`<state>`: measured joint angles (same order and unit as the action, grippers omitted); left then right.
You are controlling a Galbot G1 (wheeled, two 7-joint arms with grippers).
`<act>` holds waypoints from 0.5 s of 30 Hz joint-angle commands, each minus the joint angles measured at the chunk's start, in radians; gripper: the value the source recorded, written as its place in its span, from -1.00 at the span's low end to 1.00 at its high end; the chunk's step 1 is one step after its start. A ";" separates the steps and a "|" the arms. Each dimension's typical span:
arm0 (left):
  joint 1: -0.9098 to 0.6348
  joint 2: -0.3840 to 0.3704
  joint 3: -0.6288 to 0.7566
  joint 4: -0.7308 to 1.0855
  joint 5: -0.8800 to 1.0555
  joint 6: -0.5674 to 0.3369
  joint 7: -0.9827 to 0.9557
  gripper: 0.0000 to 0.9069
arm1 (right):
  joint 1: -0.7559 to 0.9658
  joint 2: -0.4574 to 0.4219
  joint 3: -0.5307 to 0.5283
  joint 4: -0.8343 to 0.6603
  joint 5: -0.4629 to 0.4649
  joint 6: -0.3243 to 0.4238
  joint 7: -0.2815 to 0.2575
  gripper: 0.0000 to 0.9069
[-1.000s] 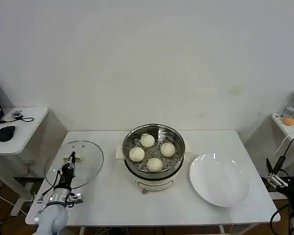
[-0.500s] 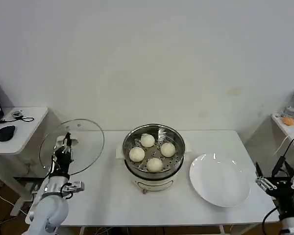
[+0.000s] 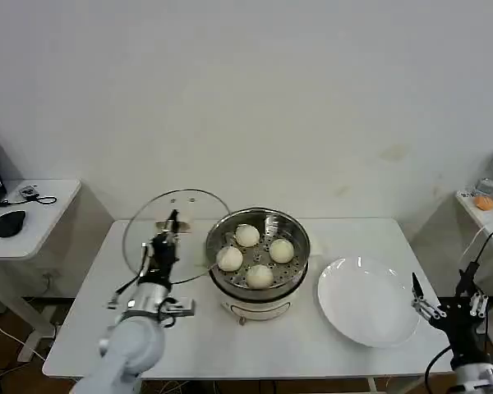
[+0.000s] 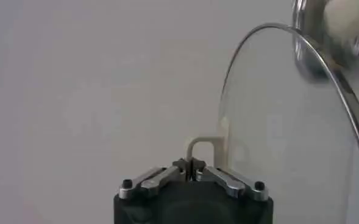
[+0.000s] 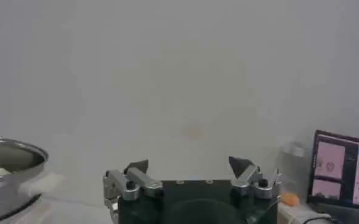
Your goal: Take steamed baozi put them in steamer then cover it.
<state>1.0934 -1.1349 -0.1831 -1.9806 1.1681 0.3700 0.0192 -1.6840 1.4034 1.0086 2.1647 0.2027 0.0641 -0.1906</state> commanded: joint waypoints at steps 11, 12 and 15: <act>-0.154 -0.392 0.219 0.184 0.477 0.067 0.243 -1.00 | 0.003 0.042 -0.049 0.008 -0.082 0.006 0.000 1.00; -0.151 -0.405 0.215 0.198 0.493 0.062 0.244 -1.00 | 0.003 0.043 -0.052 0.009 -0.083 0.006 0.000 1.00; -0.157 -0.426 0.209 0.234 0.504 0.059 0.246 -1.00 | 0.004 0.045 -0.063 0.009 -0.090 0.006 -0.001 1.00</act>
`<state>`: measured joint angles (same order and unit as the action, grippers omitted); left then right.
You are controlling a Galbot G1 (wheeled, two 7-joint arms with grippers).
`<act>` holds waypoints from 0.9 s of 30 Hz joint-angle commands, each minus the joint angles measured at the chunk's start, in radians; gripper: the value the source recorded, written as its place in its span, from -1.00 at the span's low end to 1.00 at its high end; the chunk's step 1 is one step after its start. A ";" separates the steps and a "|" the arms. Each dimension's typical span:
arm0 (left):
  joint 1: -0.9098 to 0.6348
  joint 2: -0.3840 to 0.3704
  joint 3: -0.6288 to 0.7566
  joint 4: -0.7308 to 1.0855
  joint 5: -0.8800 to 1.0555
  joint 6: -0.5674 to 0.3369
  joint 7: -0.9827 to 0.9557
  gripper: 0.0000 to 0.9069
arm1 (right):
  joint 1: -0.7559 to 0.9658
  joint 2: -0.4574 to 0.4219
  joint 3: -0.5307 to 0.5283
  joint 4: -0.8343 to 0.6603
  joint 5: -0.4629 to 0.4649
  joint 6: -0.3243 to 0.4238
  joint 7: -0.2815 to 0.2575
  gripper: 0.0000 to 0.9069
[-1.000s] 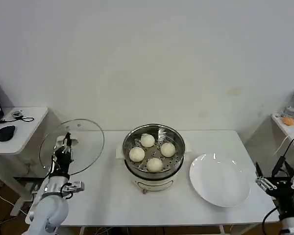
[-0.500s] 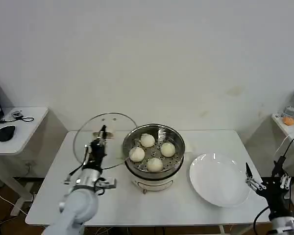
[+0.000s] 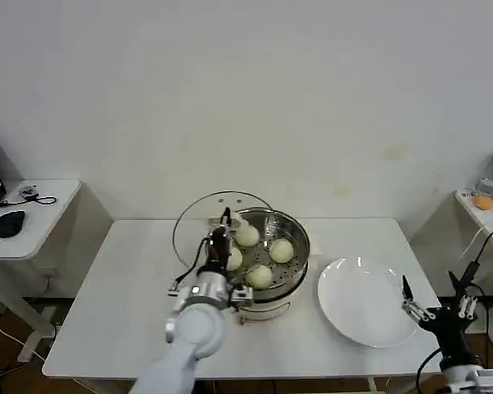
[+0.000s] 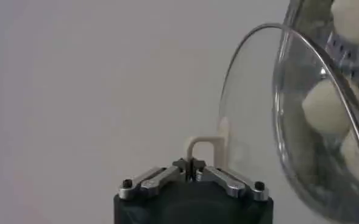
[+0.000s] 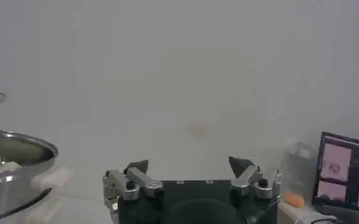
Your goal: Take steamed baozi put them in steamer then cover it.
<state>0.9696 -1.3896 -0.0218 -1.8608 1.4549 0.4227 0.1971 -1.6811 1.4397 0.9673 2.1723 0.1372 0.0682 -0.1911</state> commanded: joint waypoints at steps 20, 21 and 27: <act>-0.024 -0.213 0.040 0.167 0.223 0.000 0.079 -1.00 | -0.007 0.024 -0.063 0.009 -0.052 0.000 -0.003 1.00; -0.023 -0.212 0.040 0.167 0.223 0.000 0.079 -1.00 | -0.007 0.024 -0.064 0.009 -0.053 0.000 -0.003 1.00; -0.018 -0.212 0.044 0.167 0.221 -0.001 0.075 -1.00 | -0.006 0.024 -0.069 0.008 -0.053 -0.001 -0.003 1.00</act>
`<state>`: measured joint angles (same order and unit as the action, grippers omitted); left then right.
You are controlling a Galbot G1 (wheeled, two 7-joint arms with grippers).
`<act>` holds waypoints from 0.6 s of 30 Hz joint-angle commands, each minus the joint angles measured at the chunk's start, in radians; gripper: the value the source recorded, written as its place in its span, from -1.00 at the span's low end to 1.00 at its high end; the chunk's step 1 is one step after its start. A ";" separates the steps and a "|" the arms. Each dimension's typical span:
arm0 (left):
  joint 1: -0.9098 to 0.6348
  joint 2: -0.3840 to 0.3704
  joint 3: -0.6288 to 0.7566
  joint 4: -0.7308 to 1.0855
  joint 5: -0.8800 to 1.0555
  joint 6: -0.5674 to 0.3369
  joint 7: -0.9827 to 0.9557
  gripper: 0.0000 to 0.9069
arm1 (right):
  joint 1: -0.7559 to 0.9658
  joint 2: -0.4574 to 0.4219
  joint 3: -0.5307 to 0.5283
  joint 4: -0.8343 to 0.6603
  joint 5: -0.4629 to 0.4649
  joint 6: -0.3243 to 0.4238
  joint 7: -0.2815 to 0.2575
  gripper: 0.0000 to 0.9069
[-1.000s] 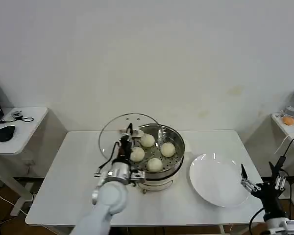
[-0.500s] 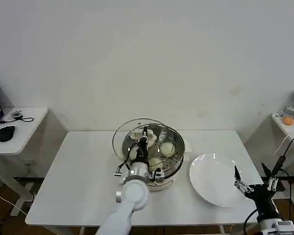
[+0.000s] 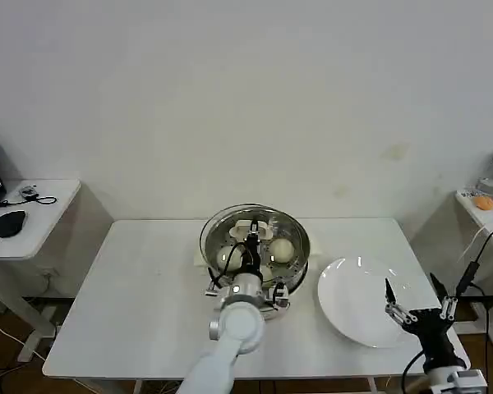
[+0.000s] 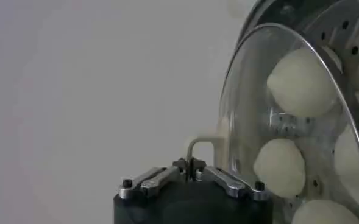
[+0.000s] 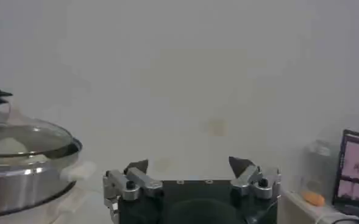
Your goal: Take steamed baozi put them in steamer then cover it.
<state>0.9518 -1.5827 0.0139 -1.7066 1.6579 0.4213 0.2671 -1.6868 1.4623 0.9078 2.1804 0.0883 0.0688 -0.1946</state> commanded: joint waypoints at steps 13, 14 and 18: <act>0.000 -0.020 0.014 0.016 0.011 0.001 0.002 -1.00 | 0.000 0.003 -0.016 -0.003 -0.006 -0.001 0.000 1.00; 0.001 -0.020 0.014 0.016 0.011 0.001 0.002 -1.00 | 0.000 0.002 -0.016 -0.004 -0.007 -0.001 0.000 1.00; 0.004 -0.021 0.015 0.016 0.002 0.000 0.000 -1.00 | 0.000 0.004 -0.022 -0.002 -0.012 -0.001 0.000 1.00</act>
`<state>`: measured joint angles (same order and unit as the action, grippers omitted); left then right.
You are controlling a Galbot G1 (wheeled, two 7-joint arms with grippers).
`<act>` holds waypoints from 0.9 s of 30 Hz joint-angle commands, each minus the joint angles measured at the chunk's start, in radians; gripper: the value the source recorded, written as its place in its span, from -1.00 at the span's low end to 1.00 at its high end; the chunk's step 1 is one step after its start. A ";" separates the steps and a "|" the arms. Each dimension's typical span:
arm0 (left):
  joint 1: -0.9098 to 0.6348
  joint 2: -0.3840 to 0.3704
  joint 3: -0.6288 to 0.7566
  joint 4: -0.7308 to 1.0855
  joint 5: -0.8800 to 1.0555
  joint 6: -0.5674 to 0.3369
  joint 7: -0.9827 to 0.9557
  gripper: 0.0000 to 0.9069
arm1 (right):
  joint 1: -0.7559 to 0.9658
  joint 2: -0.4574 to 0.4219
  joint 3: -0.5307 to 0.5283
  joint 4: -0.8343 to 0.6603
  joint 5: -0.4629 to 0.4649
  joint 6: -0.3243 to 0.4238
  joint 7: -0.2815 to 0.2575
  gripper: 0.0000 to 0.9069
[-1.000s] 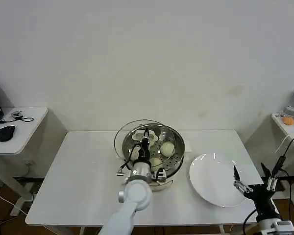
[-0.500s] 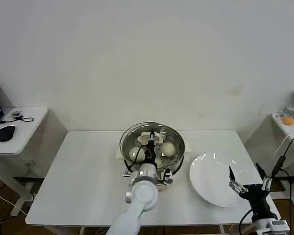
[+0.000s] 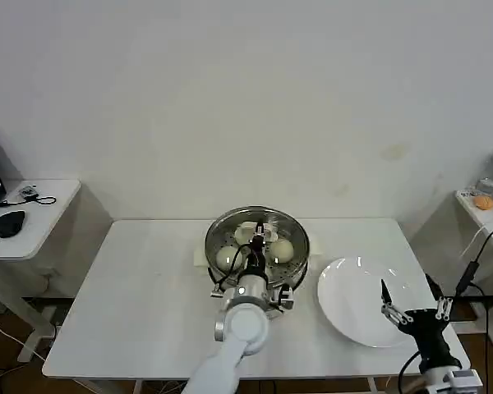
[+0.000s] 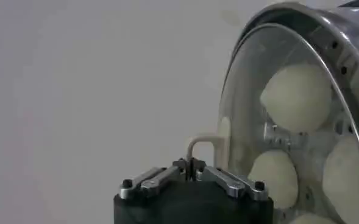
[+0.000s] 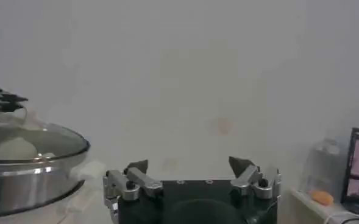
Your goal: Take steamed baozi put them in steamer then cover it.
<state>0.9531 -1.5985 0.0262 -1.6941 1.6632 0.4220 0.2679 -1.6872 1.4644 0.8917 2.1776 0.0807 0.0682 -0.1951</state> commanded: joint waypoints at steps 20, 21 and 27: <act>0.015 -0.002 -0.011 -0.029 -0.053 -0.002 -0.027 1.00 | 0.000 0.001 -0.021 0.003 -0.013 -0.002 -0.002 1.00; 0.020 -0.002 -0.011 -0.037 -0.053 -0.003 -0.027 1.00 | -0.001 0.000 -0.021 0.003 -0.013 -0.001 -0.002 1.00; 0.058 0.010 -0.002 -0.110 -0.062 -0.008 -0.029 1.00 | -0.002 0.000 -0.025 0.003 -0.015 -0.002 -0.002 1.00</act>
<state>0.9776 -1.5962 0.0196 -1.7307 1.6127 0.4160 0.2395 -1.6888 1.4635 0.8693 2.1790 0.0678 0.0669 -0.1978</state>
